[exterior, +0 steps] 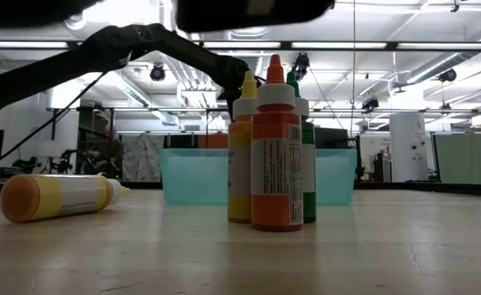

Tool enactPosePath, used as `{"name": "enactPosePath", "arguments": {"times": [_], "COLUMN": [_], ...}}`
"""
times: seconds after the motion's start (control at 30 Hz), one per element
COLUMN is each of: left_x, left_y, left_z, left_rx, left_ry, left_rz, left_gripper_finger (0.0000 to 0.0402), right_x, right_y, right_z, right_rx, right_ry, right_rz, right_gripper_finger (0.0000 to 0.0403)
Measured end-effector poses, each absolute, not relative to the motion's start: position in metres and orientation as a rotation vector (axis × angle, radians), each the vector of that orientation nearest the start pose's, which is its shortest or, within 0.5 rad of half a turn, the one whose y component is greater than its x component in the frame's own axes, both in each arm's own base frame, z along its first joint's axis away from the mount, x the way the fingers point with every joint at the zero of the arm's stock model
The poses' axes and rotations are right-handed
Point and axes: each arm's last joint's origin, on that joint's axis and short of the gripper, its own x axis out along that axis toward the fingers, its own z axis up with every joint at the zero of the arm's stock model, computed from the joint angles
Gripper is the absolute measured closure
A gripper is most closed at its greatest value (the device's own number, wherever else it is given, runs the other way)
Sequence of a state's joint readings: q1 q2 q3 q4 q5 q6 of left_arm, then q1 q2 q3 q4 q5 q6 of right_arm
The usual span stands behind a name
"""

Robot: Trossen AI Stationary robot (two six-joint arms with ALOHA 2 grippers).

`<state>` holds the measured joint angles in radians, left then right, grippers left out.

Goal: Pick & Place food coloring
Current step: Put the green food coloring bottle into the green container

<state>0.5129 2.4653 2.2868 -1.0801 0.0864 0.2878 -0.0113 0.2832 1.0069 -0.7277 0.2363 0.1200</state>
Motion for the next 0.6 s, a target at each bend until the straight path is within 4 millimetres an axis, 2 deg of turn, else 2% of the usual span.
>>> {"name": "enactPosePath", "arguments": {"times": [0.33,0.6], "left_x": [0.437,0.428], "left_y": [0.249,0.245], "left_z": [0.215,0.242], "left_rx": [-0.125,-0.113], "left_ry": [1.246,1.224], "left_rz": [0.198,0.206], "left_gripper_finger": [0.0361,0.0362], "right_x": [0.006,0.006], "right_y": [-0.007,-0.007], "right_z": [0.384,0.384], "right_rx": [0.12,0.119], "right_ry": [-0.011,-0.011], "right_rz": [-0.247,-0.247], "right_gripper_finger": [0.0394,0.0394]}}
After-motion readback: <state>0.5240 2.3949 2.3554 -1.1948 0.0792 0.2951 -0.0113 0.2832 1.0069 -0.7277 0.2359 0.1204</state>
